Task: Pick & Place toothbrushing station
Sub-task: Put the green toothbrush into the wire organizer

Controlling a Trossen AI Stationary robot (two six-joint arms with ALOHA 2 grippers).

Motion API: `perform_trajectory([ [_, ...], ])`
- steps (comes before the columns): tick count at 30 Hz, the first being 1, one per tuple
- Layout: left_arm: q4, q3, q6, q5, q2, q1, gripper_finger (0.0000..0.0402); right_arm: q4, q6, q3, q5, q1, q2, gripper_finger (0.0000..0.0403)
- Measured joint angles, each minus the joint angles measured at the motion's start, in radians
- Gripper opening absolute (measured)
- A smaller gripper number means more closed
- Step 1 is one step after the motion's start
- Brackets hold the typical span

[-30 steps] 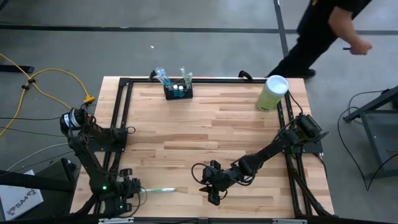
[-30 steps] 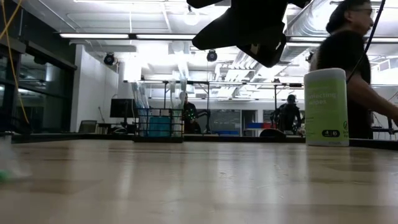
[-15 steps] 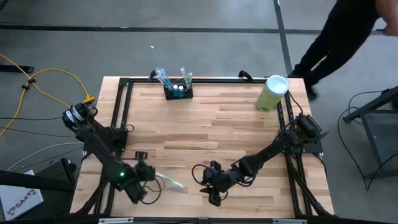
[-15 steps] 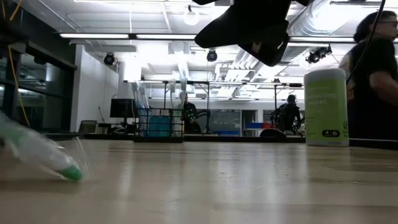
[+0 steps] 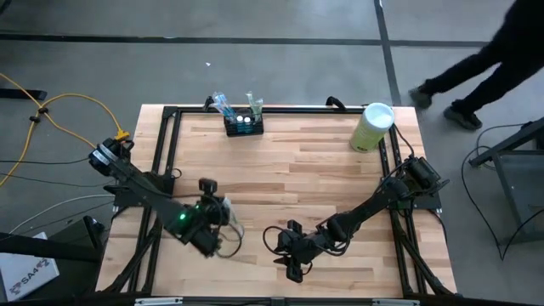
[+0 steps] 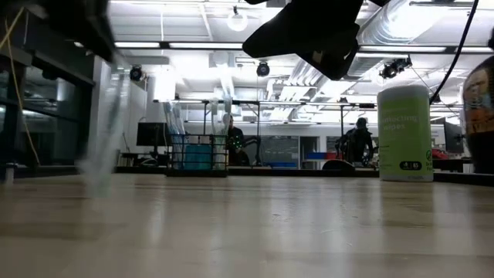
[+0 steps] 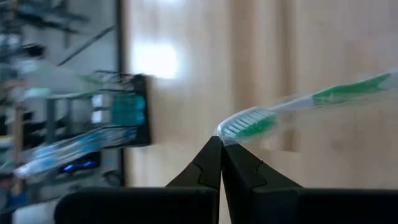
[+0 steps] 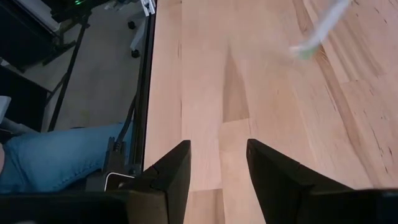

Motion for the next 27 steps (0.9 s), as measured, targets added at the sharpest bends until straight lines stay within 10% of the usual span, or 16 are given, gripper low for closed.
perform_trajectory([
  [27,-0.017,0.309,0.363,-0.329,0.0,0.596,0.0,0.001,-0.033,0.0,0.075,-0.001,0.0,0.0148],
])
